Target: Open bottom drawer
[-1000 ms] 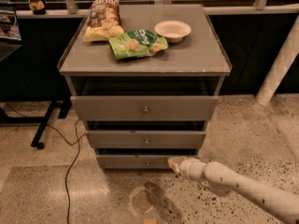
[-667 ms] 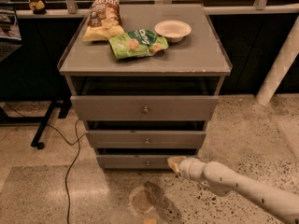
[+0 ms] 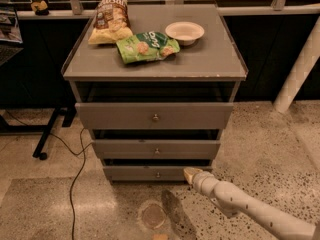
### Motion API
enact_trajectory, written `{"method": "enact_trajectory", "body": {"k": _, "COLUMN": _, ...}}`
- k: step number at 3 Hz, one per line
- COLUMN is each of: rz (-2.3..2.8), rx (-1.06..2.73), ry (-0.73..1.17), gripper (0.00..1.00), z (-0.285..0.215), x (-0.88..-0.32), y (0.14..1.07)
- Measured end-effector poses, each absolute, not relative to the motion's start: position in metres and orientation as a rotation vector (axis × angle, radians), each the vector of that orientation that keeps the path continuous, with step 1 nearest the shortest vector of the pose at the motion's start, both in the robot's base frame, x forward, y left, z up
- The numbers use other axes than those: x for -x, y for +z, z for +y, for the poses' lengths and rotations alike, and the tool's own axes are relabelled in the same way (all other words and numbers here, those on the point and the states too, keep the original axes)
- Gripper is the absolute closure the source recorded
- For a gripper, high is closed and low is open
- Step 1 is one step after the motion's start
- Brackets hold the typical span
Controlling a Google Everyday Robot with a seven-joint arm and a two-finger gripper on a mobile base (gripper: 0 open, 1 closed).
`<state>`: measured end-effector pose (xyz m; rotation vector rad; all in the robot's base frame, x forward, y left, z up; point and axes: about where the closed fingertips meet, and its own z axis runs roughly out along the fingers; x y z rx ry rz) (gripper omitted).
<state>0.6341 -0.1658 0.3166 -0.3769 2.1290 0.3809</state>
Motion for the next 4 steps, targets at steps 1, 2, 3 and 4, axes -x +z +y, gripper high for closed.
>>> {"method": "enact_trajectory", "body": {"k": 1, "rz": 2.104, "rx": 0.288, "ry": 0.359, "gripper": 1.00, "z": -0.179, "x": -0.653, "y": 0.294}}
{"method": "enact_trajectory", "body": {"k": 2, "rz": 2.100, "rx": 0.235, "ry": 0.352, "gripper": 1.00, "z": -0.187, "x": -0.670, "y": 0.277}}
{"method": "enact_trajectory", "body": {"k": 3, "rz": 2.108, "rx": 0.205, "ry": 0.345, "gripper": 1.00, "z": -0.192, "x": -0.687, "y": 0.263}}
{"method": "enact_trajectory", "body": {"k": 4, "rz": 2.140, "rx": 0.187, "ry": 0.349, "gripper": 1.00, "z": -0.186, "x": -0.724, "y": 0.244}}
